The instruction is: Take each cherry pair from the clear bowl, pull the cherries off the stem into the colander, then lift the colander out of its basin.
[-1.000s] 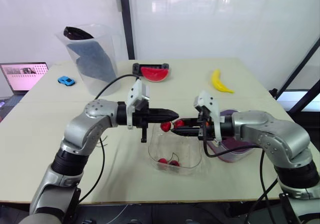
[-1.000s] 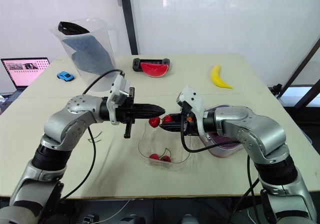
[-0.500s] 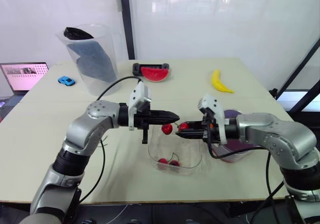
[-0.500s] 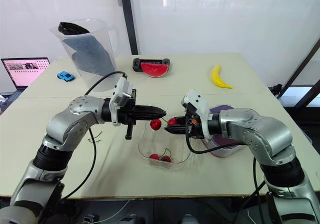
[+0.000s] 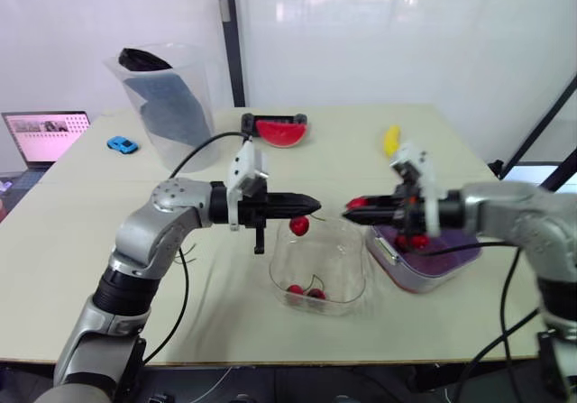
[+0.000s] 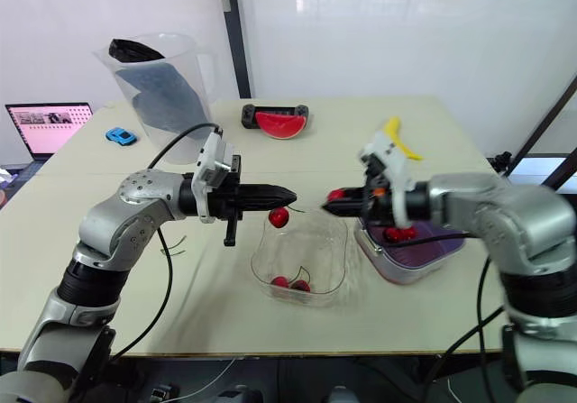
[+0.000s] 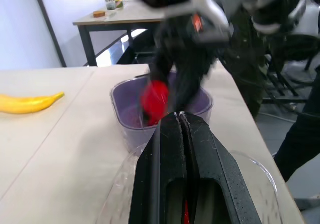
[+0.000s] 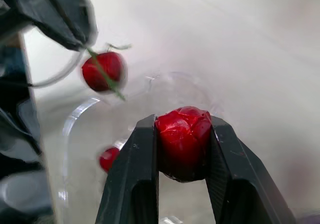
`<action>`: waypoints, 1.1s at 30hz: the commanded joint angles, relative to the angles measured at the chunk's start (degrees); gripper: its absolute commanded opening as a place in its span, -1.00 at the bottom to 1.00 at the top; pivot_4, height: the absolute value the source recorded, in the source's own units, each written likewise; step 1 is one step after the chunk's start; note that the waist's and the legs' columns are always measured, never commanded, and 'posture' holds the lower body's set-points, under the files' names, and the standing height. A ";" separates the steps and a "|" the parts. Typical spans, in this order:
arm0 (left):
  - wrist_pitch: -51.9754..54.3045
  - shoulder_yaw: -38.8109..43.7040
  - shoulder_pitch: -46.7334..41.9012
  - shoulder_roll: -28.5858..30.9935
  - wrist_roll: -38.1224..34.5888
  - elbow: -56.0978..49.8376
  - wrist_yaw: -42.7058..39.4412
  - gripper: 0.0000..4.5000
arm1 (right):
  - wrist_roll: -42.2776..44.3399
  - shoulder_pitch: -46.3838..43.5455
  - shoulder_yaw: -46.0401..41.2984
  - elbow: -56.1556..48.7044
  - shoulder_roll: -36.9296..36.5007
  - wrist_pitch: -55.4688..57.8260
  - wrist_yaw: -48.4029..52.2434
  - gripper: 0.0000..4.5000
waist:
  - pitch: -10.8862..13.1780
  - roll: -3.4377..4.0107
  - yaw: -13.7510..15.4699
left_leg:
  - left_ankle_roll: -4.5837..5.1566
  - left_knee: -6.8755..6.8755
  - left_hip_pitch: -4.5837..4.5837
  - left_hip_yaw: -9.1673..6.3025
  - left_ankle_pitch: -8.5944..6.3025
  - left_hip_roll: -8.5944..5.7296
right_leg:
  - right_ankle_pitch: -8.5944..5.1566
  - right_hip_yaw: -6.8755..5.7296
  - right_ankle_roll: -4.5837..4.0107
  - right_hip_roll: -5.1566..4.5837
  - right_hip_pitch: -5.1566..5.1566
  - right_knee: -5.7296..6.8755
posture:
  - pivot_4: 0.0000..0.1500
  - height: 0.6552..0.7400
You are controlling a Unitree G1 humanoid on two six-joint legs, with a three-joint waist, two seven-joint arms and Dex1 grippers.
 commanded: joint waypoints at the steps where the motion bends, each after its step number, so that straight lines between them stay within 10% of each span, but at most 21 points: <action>1: -0.47 2.08 -0.13 0.67 -0.73 -2.33 0.47 -1.00 | -8.25 0.04 2.47 6.10 -8.61 -7.91 5.07 -0.63 | 0.00 0.00 0.30 | 0.04 0.02 0.00 0.05 -0.02 0.00 | 0.00 0.01 0.00 0.00 0.02 -0.02 | 1.00 1.00; 13: 0.00 2.85 2.57 1.38 -0.88 -3.81 2.11 -1.00 | -24.69 7.76 12.98 15.81 -15.50 -22.45 13.95 -0.63 | 0.01 0.01 0.18 | 0.07 0.03 0.02 0.13 -0.04 0.06 | 0.00 0.07 0.00 0.02 -0.02 0.00 | 1.00 1.00; 21: 0.75 3.31 3.19 2.06 -1.41 -4.19 3.06 -1.00 | -23.95 6.24 9.16 14.70 -16.81 -21.91 18.45 0.97 | 0.01 0.02 0.22 | 0.05 0.04 0.02 0.11 -0.03 0.06 | 0.00 0.07 0.00 0.02 -0.03 0.00 | 1.00 1.00; 33: 9.67 10.54 5.45 4.21 -8.23 -6.53 8.80 -1.00 | 2.18 -13.37 0.82 4.19 -3.20 -3.94 23.65 0.99 | 0.02 0.01 -0.66 | 0.06 -0.08 0.07 -0.07 -0.03 0.15 | 0.00 -0.02 0.00 0.08 0.00 0.01 | 1.00 1.00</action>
